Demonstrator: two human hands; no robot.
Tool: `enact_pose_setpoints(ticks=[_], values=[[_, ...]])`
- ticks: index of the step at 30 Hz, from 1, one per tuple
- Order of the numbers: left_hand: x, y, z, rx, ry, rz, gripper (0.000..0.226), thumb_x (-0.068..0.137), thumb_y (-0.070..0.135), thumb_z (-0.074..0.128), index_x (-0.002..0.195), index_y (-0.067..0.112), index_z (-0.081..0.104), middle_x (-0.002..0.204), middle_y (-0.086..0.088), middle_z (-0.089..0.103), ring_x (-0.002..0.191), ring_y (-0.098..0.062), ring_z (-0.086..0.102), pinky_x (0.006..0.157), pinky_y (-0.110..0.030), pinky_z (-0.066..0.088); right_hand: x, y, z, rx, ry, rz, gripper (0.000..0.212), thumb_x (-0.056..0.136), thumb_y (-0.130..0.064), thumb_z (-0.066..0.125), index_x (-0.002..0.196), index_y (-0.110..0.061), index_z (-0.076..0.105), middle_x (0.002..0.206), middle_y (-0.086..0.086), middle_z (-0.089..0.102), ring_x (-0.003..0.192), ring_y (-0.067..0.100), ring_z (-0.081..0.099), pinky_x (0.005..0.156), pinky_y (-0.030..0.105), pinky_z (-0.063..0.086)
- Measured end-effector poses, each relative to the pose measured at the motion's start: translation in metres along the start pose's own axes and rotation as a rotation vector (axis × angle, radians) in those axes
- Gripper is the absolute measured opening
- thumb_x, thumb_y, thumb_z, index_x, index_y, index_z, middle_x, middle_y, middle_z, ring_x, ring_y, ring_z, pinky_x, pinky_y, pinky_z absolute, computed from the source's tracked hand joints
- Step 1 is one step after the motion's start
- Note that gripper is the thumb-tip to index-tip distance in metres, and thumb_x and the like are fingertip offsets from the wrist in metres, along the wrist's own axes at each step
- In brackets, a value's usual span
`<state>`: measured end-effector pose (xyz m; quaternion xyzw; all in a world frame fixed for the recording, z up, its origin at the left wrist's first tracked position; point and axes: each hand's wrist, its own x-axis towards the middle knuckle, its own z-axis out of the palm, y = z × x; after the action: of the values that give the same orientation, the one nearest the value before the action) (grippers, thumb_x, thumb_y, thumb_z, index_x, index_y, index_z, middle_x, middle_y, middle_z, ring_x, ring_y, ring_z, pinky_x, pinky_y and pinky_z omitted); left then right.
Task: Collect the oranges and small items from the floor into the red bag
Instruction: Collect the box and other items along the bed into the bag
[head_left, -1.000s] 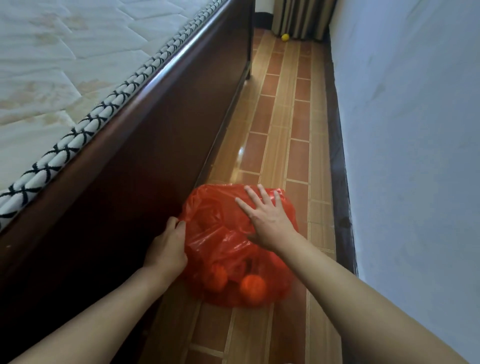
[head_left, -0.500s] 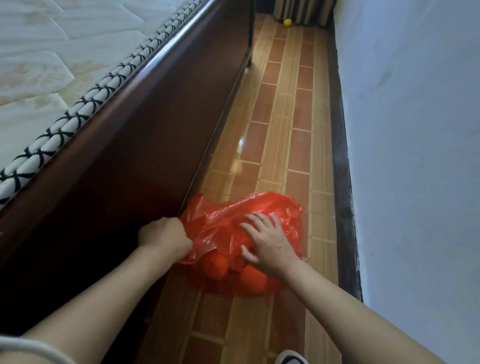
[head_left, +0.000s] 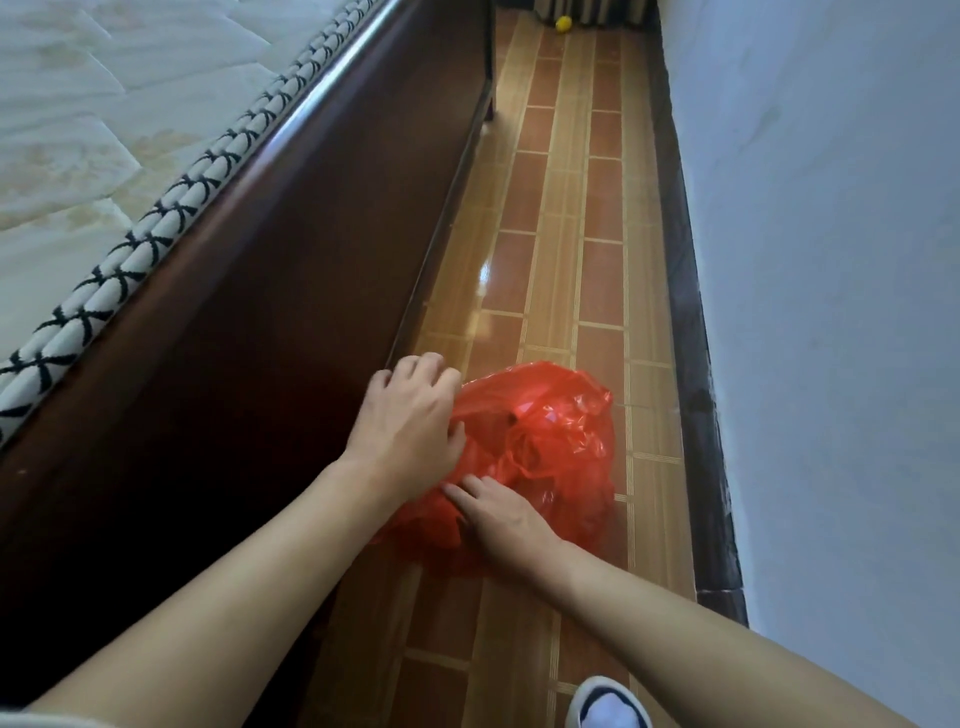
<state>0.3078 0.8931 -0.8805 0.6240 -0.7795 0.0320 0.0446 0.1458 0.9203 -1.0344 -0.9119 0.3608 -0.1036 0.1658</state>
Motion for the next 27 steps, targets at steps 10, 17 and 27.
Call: enact_pose_setpoints(ticks=[10, 17, 27], values=[[0.004, -0.026, 0.065, 0.136, -0.433, 0.095, 0.049, 0.102, 0.025, 0.045, 0.15, 0.028, 0.04, 0.164, -0.006, 0.027, 0.145, -0.032, 0.033, 0.115, -0.06, 0.032, -0.014, 0.012, 0.005, -0.262, 0.019, 0.011, 0.019, 0.084, -0.019, 0.058, 0.101, -0.017, 0.068, 0.078, -0.001, 0.065, 0.067, 0.022, 0.065, 0.059, 0.033, 0.045], [-0.006, -0.016, 0.083, 0.04, -0.323, -0.059, 0.074, 0.089, 0.05, 0.069, 0.15, 0.022, 0.037, 0.152, 0.001, 0.04, 0.133, -0.026, 0.046, 0.104, -0.047, 0.045, -0.025, -0.022, 0.003, 0.094, -0.201, 0.047, 0.014, 0.079, -0.006, 0.069, 0.092, -0.009, 0.065, 0.089, 0.011, 0.063, 0.08, 0.035, 0.065, 0.069, 0.042, 0.056], [-0.05, -0.016, 0.117, -0.146, -0.695, -0.154, 0.083, 0.095, 0.053, 0.057, 0.161, 0.025, 0.016, 0.168, 0.0, 0.014, 0.151, -0.028, 0.022, 0.12, -0.058, 0.024, -0.029, -0.114, -0.013, 0.05, -0.765, -0.257, 0.013, 0.094, -0.003, 0.061, 0.1, 0.005, 0.071, 0.098, 0.023, 0.072, 0.092, 0.04, 0.072, 0.073, 0.043, 0.059]])
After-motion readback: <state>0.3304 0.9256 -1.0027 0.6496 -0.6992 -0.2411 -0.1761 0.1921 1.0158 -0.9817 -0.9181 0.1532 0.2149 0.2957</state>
